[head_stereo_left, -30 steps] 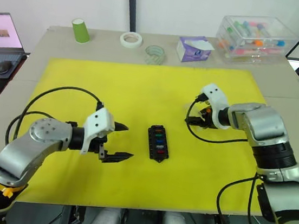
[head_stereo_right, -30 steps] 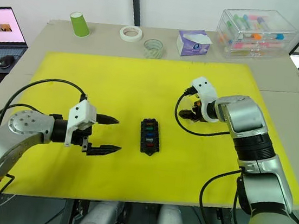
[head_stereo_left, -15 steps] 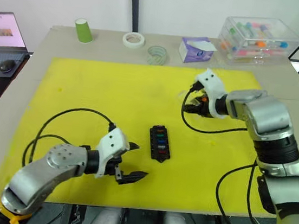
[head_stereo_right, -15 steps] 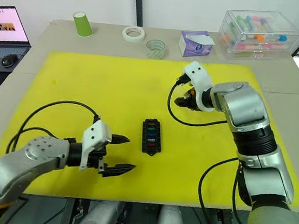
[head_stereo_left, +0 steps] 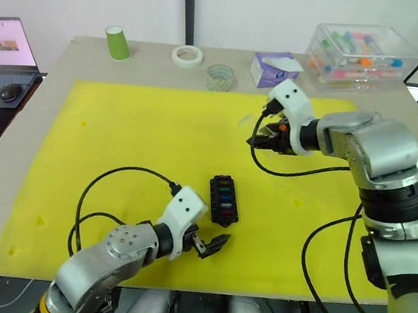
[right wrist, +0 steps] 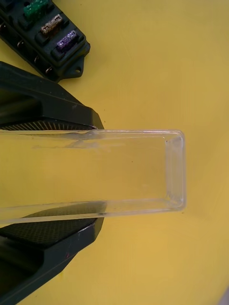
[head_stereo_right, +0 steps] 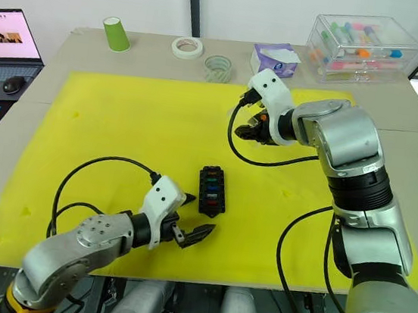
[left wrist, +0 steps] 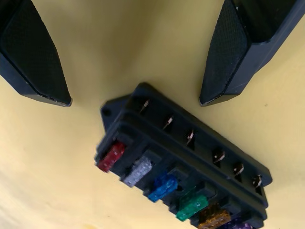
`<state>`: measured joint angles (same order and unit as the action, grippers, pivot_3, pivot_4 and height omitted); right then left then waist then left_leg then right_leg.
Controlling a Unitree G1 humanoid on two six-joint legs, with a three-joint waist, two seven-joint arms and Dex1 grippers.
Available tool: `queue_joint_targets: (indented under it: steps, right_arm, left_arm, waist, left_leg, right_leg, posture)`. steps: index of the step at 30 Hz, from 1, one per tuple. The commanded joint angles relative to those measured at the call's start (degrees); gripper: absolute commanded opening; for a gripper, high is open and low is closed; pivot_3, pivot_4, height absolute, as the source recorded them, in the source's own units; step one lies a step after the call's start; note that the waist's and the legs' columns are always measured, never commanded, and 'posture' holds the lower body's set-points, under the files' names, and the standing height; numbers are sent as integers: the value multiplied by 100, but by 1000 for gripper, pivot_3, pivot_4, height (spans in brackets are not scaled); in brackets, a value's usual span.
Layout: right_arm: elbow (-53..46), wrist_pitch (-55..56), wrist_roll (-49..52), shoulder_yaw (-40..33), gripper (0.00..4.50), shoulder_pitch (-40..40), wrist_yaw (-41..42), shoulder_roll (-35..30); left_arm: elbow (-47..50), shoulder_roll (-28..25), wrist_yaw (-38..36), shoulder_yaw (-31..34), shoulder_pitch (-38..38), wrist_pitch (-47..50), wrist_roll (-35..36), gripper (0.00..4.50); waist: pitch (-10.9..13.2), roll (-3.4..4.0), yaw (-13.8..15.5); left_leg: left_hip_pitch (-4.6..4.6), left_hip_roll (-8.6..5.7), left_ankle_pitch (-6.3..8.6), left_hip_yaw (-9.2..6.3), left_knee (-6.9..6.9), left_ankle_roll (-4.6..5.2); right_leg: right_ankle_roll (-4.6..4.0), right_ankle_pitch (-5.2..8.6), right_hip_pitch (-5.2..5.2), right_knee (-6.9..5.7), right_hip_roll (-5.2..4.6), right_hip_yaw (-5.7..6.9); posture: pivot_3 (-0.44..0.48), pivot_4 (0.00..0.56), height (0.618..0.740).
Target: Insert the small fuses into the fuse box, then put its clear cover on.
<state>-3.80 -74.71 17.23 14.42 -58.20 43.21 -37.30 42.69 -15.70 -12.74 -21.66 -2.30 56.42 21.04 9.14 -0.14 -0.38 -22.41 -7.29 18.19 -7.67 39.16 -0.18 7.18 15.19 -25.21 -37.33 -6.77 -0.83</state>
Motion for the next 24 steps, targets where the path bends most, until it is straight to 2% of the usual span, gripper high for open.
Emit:
queue_joint_targets:
  steps: [1,8,14,19,24]
  right_arm:
    - [-246,-12,113,-162,1879,-255,29,-85]
    - [-283,-61,208,-121,1879,-332,40,-214]
    - [-313,-69,237,-38,1879,-399,43,-316]
    - [-300,-42,230,9,1879,-445,4,-304]
    - [-302,48,212,35,1879,-419,8,-323]
  left_arm:
    - [-110,305,451,-300,34,16,-293,4500]
    - [-750,1070,1249,-929,5,-215,-990,4500]
    - [-1418,1694,1937,-1227,-41,-580,-1661,4500]
    - [-1875,1860,2176,-1324,-34,-963,-1908,4500]
    - [-2013,1841,2369,-1061,8,-1283,-2029,4500]
  waist:
    - [0,0,4]
    - [-1,-1,136]
    - [-2,-3,260]
    - [-3,-4,276]
    - [-3,-4,262]
  left_leg:
    - [0,0,0,0,0,0]
    - [0,-4,0,1,5,1]
    - [6,-9,-1,1,9,2]
    - [9,-8,-4,2,9,-1]
    - [10,-6,-5,1,9,-4]
  right_leg:
    - [0,0,0,0,0,0]
    - [5,-3,4,0,-1,0]
    - [13,-10,15,4,-2,-1]
    - [13,-21,19,5,-2,-1]
    - [13,-22,18,5,-1,-2]
  posture:
    - [0,150,740]
    - [0,150,740]
    - [0,150,740]
    - [0,150,740]
    - [0,150,740]
